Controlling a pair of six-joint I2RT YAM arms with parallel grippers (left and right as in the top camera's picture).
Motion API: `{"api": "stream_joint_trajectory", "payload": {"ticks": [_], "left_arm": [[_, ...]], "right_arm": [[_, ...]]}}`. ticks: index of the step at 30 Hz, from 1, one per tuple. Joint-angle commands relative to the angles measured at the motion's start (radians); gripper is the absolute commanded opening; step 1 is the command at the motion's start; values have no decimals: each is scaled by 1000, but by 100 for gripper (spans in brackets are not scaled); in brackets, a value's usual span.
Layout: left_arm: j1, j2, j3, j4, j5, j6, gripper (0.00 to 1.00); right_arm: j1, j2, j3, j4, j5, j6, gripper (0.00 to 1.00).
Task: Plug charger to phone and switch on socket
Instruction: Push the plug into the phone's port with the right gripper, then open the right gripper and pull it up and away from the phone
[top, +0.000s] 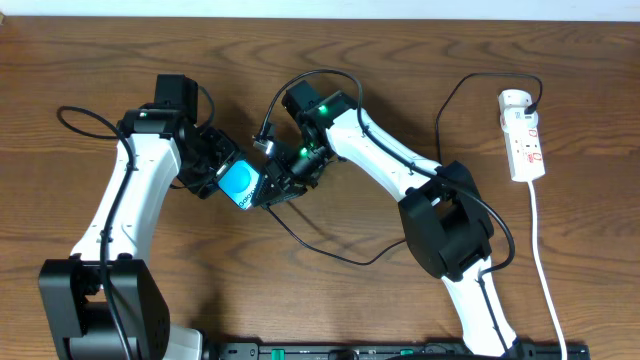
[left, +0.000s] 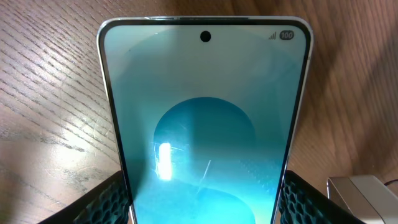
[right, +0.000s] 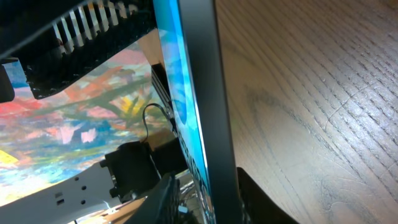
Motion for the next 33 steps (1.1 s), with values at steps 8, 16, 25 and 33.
{"api": "stream_joint_trajectory", "payload": {"ticks": [8, 16, 25, 33], "left_arm": [[-6, -8, 13, -3, -6, -8, 7], [-6, -8, 13, -3, -7, -8, 7], [-6, -8, 13, -3, -7, -8, 7], [-6, -8, 13, -5, -14, -4, 7]], "right_arm": [[6, 9, 7, -2, -10, -16, 36], [-9, 9, 7, 3, -10, -16, 49], [-61, 9, 7, 5, 21, -24, 61], [-146, 9, 7, -8, 88, -38, 68]]}}
